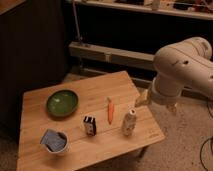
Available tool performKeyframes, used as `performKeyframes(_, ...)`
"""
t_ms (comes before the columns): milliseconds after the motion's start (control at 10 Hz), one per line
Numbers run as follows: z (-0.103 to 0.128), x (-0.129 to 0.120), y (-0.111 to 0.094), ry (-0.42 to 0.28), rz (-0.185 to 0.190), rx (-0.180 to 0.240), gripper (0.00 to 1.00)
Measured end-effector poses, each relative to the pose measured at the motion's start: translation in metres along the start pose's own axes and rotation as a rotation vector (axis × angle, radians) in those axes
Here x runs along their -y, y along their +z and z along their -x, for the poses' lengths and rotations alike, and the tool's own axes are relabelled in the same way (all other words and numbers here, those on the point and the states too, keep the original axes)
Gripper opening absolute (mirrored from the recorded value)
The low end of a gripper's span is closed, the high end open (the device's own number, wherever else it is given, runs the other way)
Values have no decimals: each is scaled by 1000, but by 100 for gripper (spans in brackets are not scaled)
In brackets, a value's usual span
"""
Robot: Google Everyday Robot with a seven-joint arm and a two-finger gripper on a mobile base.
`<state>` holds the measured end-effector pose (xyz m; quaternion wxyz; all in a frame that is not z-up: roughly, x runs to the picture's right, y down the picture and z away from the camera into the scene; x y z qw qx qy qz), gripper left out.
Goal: Move the arm in a circular motion
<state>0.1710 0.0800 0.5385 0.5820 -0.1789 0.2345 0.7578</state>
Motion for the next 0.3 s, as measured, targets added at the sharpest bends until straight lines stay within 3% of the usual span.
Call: performKeyframes(300, -43, -75, -2, -91, 31, -84, 80)
